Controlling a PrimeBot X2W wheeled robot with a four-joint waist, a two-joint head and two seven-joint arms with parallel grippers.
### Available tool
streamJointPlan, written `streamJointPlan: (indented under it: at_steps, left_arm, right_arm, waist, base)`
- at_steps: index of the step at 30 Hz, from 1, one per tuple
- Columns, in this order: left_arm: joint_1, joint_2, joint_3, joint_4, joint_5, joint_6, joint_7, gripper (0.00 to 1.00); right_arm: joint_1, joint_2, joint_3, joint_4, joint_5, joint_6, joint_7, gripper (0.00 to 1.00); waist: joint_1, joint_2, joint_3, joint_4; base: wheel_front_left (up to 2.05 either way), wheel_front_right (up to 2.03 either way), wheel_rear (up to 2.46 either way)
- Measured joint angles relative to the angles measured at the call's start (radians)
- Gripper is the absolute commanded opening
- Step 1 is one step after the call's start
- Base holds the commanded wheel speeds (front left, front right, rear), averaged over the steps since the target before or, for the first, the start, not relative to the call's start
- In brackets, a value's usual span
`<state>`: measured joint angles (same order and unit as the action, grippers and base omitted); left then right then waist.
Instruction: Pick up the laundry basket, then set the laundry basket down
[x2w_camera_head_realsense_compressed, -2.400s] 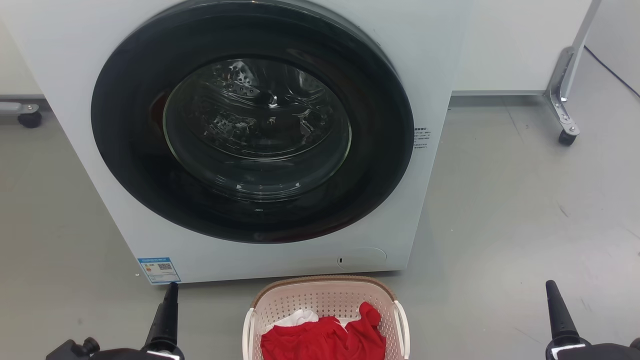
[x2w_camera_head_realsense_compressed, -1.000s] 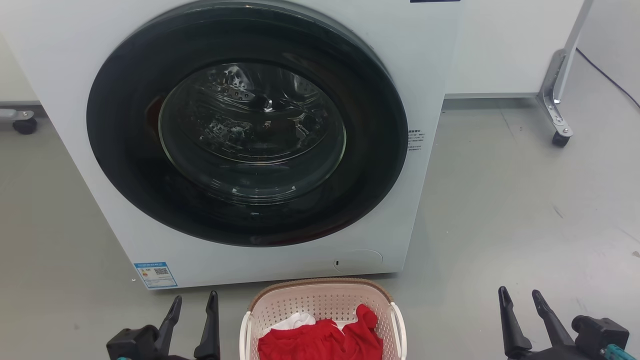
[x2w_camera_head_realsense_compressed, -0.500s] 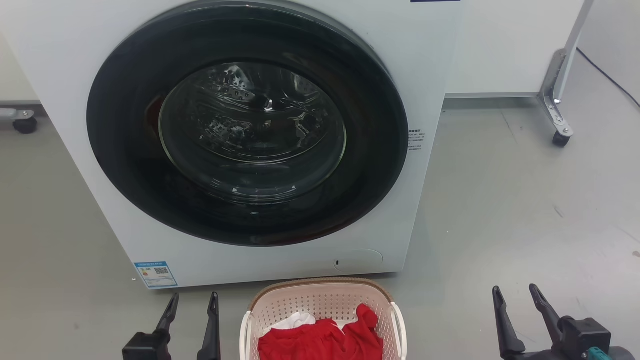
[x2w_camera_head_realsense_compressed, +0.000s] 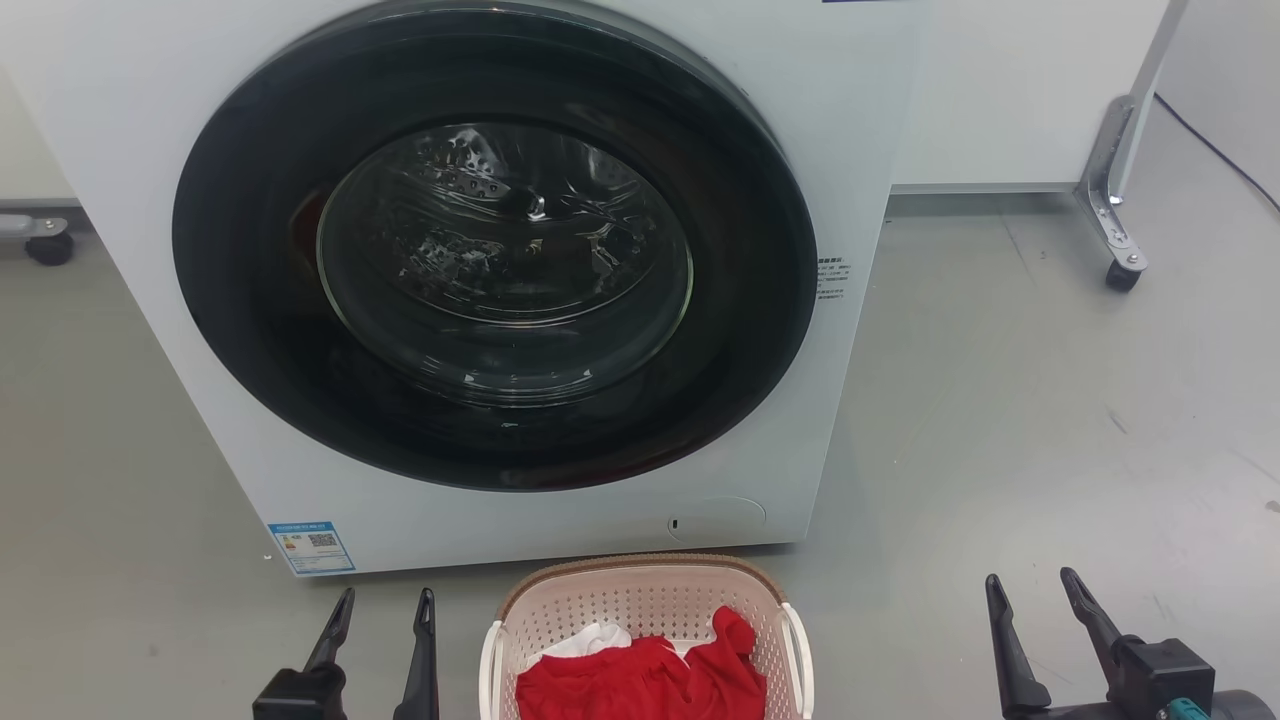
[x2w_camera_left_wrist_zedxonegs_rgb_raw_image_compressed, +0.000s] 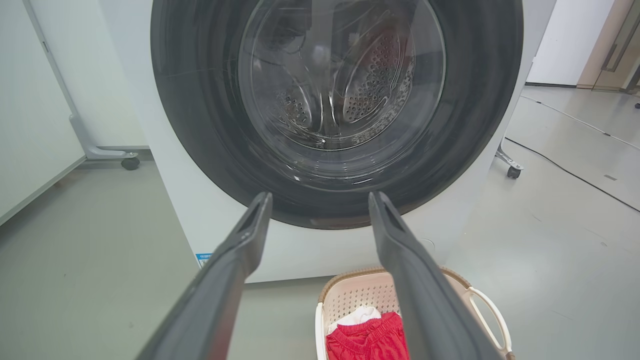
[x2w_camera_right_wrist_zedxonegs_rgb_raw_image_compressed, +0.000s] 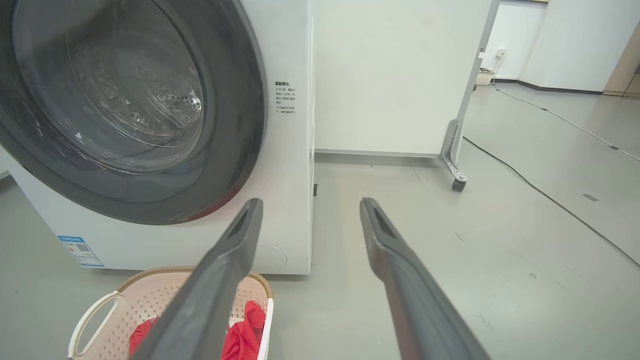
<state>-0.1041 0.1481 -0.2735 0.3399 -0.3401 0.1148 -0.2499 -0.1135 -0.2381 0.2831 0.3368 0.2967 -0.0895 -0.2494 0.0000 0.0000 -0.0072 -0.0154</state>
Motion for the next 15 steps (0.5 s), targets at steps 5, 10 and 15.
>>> streamJointPlan:
  at_steps: [5, 10, 15]
  left_arm:
    - [0.0, -0.003, 0.001, 0.008, 0.002, 0.0, 0.0, 1.0]
    - [0.0, -0.005, 0.001, 0.02, 0.009, 0.0, 0.0, 1.0]
    - [0.0, -0.008, 0.002, 0.034, 0.009, -0.001, 0.0, 1.0]
  right_arm:
    - [0.0, 0.002, -0.006, 0.001, 0.0, 0.0, 0.0, 1.0]
    - [0.001, 0.003, -0.017, 0.001, 0.0, 0.0, 0.0, 1.0]
    - [0.001, 0.009, -0.022, 0.008, 0.001, 0.0, 0.0, 1.0]
  waist:
    - [0.0, 0.0, 0.001, 0.0]
    - [0.0, 0.0, 0.0, 0.004]
    - [0.0, 0.0, 0.002, 0.008]
  base:
    - [0.0, 0.0, 0.0]
    - [0.0, 0.0, 0.0]
    - [0.0, 0.0, 0.0]
